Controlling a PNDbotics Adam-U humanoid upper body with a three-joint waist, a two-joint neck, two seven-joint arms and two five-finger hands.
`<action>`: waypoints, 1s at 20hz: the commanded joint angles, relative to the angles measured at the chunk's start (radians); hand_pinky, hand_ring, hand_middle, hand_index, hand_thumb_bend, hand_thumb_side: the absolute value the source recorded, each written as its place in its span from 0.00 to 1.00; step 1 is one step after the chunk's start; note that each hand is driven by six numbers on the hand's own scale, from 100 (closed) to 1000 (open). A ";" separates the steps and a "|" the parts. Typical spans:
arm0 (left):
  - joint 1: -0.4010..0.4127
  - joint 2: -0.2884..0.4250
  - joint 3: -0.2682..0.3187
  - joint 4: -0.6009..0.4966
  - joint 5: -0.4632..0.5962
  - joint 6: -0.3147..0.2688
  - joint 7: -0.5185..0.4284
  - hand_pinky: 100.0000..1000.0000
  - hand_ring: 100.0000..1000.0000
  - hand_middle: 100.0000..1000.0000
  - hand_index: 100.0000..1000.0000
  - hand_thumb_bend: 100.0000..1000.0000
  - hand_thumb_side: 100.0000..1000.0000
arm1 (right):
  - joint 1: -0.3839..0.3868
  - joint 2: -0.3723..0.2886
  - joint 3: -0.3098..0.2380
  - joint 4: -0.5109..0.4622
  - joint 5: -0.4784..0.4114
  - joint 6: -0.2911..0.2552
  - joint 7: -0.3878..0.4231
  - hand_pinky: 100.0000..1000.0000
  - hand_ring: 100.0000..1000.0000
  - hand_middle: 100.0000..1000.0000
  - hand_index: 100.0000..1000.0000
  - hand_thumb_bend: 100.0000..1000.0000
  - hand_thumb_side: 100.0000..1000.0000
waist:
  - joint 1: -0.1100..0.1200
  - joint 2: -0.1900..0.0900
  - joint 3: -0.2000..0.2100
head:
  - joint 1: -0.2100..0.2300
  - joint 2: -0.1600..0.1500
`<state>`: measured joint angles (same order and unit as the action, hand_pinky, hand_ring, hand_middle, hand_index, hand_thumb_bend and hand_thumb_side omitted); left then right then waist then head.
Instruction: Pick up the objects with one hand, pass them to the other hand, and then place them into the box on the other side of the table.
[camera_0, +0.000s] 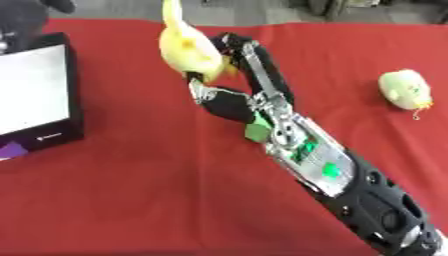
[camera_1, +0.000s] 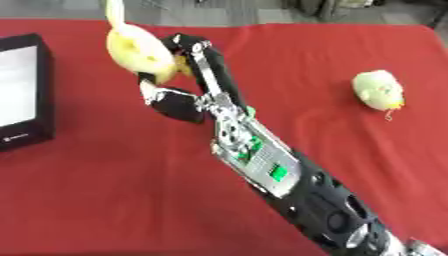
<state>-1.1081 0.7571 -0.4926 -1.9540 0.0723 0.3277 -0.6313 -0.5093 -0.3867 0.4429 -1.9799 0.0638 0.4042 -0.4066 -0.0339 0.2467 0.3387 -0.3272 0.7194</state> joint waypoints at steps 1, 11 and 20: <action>-0.051 -0.006 -0.060 0.035 -0.044 -0.013 -0.046 0.87 0.83 0.80 0.84 0.00 0.71 | -0.023 0.002 0.004 -0.020 -0.038 0.013 0.006 0.65 0.49 0.40 0.39 0.00 0.00 | 0.007 -0.028 0.004 | 0.001 0.007; -0.173 -0.110 -0.151 0.193 -0.191 -0.077 -0.193 0.89 0.87 0.82 0.87 0.00 0.56 | -0.057 0.010 0.015 -0.020 -0.138 0.069 0.025 0.64 0.49 0.40 0.38 0.00 0.00 | 0.008 -0.030 0.018 | -0.003 0.004; -0.235 -0.131 -0.080 0.176 -0.336 -0.109 -0.274 0.89 0.89 0.80 0.84 0.38 0.25 | -0.068 0.014 0.031 -0.020 -0.165 0.079 0.055 0.64 0.49 0.40 0.38 0.00 0.00 | 0.007 -0.024 0.023 | -0.006 0.000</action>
<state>-1.3175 0.6169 -0.5985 -1.7640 -0.2426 0.2143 -0.8953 -0.5607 -0.3726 0.4745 -1.9796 -0.0944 0.4829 -0.3580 -0.0317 0.2415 0.3597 -0.3301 0.7269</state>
